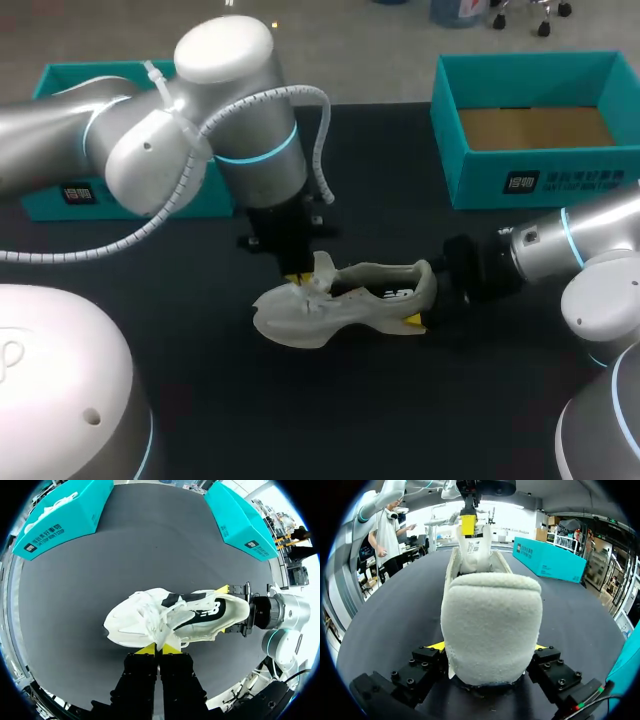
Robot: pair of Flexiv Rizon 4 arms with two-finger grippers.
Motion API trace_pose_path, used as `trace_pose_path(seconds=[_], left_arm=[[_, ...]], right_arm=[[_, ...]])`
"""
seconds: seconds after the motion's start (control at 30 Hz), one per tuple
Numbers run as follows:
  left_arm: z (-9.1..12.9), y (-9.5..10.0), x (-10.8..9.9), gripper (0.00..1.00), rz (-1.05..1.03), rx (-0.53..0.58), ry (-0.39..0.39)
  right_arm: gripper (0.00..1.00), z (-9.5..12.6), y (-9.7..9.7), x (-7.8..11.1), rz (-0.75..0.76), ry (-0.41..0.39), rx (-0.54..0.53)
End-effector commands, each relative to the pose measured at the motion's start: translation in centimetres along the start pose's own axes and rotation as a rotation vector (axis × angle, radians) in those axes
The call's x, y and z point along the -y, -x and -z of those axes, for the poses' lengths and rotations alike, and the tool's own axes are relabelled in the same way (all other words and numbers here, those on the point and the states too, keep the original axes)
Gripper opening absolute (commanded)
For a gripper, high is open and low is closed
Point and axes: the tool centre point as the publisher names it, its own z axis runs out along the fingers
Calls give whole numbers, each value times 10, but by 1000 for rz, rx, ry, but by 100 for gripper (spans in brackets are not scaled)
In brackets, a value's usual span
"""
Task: Take the shoe out of the shoebox, open the shoe tongue, remove and reinsert the insole, then place the shoe into the shoebox
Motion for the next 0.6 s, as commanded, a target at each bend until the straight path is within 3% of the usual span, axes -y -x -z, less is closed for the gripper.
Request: trace_pose_path(seconds=[0.03, 0.27, 0.6], left_arm=[[10, 16, -3, 0, 21, 14, -10], [4, 33, 1, 0, 63, 44, 8], [-26, 49, 2, 0, 113, 122, 92]], right_arm=[[0, -3, -1, 3, 1, -3, 0], [0, -3, -1, 3, 1, -3, 0], [0, -3, -1, 3, 1, -3, 0]])
